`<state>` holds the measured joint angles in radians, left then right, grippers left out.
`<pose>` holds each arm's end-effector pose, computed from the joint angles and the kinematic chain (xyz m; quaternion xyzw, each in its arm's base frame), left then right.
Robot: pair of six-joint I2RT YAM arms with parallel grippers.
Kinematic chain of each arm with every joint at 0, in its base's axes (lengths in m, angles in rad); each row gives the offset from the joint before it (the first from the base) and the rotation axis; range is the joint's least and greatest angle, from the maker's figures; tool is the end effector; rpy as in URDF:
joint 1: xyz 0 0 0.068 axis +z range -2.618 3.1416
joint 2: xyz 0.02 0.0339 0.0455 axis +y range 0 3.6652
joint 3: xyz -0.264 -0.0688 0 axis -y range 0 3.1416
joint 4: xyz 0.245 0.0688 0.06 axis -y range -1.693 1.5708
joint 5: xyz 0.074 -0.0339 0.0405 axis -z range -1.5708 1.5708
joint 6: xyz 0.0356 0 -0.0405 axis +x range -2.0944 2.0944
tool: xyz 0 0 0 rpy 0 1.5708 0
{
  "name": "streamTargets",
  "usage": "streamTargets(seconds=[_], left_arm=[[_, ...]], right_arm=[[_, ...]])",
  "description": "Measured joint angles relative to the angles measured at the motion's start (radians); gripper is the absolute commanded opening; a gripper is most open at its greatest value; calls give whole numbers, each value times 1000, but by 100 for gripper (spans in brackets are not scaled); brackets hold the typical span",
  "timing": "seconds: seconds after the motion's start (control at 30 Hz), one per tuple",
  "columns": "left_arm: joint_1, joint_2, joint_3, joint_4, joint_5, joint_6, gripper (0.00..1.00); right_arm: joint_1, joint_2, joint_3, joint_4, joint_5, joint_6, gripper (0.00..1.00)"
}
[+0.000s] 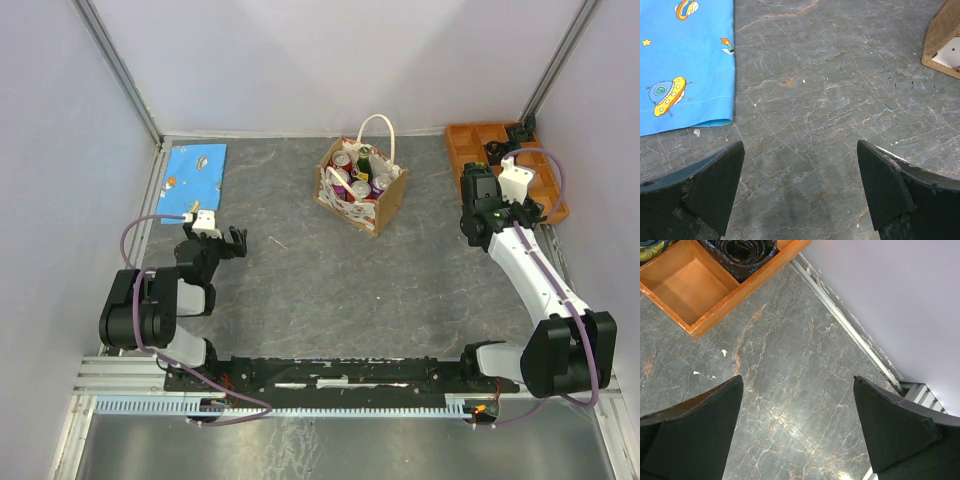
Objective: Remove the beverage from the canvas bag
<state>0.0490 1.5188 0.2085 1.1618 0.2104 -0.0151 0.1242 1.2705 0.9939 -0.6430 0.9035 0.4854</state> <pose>0.2351 0.0041 0.1398 0.0444 0.7552 -0.0685 0.6503 0.2537 0.0035 0.2801 0.2905 0.8135 -0.3082 0.3986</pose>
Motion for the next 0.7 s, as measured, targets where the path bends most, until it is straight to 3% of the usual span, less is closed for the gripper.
streamTargets(seconds=[0.7], left_arm=[[0, 0, 0, 0, 0, 0, 99]], right_arm=[[5, 0, 1, 11, -2, 0, 99]])
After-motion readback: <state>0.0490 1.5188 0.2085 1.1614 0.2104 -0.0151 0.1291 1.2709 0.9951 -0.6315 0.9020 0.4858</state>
